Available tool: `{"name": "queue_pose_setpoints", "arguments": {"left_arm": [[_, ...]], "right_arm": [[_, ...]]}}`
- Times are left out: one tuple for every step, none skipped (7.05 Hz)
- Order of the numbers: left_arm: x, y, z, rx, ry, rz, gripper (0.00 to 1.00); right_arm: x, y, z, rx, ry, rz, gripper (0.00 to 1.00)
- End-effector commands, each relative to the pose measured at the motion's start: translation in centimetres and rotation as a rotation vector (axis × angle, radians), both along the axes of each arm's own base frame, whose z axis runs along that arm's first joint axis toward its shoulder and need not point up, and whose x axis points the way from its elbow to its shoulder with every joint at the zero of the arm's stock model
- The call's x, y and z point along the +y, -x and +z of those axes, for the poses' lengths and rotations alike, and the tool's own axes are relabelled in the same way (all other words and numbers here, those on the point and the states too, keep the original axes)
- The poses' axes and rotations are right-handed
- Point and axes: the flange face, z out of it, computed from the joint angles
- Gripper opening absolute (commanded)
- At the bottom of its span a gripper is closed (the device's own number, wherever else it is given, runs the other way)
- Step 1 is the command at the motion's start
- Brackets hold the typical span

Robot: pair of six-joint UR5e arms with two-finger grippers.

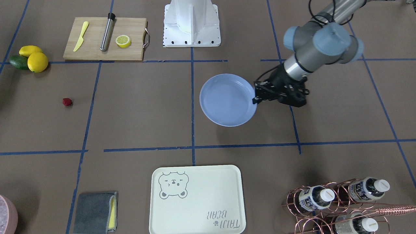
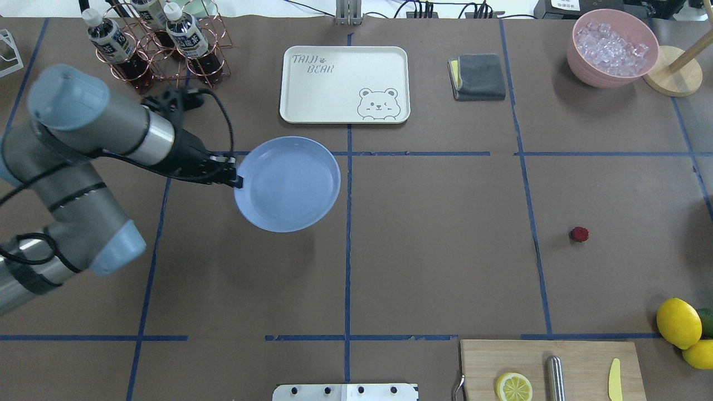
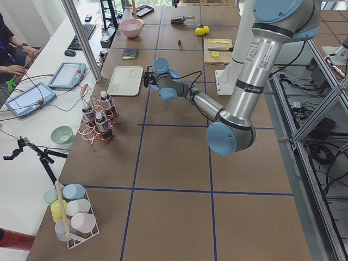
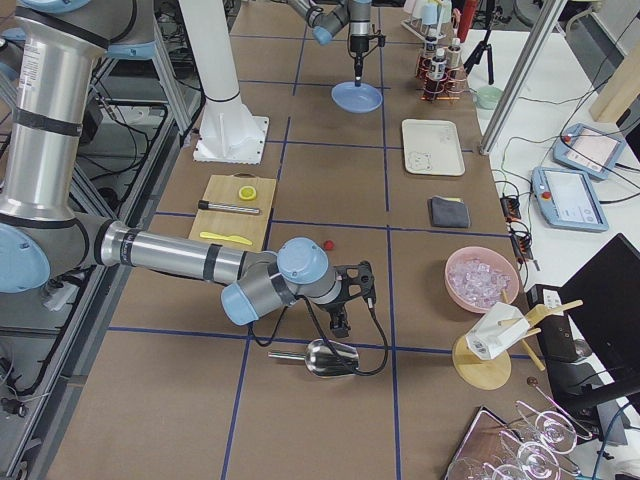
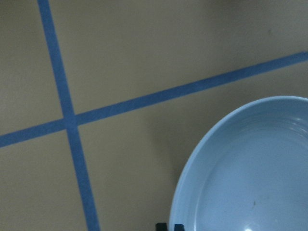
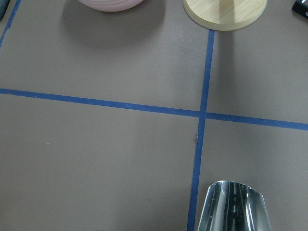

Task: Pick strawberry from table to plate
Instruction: 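Grip the light blue plate rim with the left gripper, slide it to center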

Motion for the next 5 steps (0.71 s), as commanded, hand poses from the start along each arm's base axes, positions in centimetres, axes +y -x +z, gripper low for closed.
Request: {"name": "queue_pose_setpoints", "arguments": {"left_arm": [[4.7,-10.0,-1.9,-0.029,0.008,-0.012,0.00],[4.9,-11.1,-0.9,-0.049,0.010,-0.007,0.00],[4.7,-11.4,-0.6,-0.058,0.013,-0.006,0.00],[4.7,-11.5,-0.5,-0.059,0.012,-0.005,0.00],[4.6,-11.5,-0.4,-0.061,0.012,-0.005,0.00]], "right_arm": [[-0.1,0.0,0.0,0.001,0.000,0.002,1.00],[-0.1,0.0,-0.1,0.001,0.001,0.001,1.00],[-0.2,0.0,-0.4,-0.006,0.006,0.009,1.00],[-0.2,0.0,-0.4,-0.007,0.008,0.012,1.00],[-0.2,0.0,-0.5,-0.007,0.007,0.012,1.00]]}}
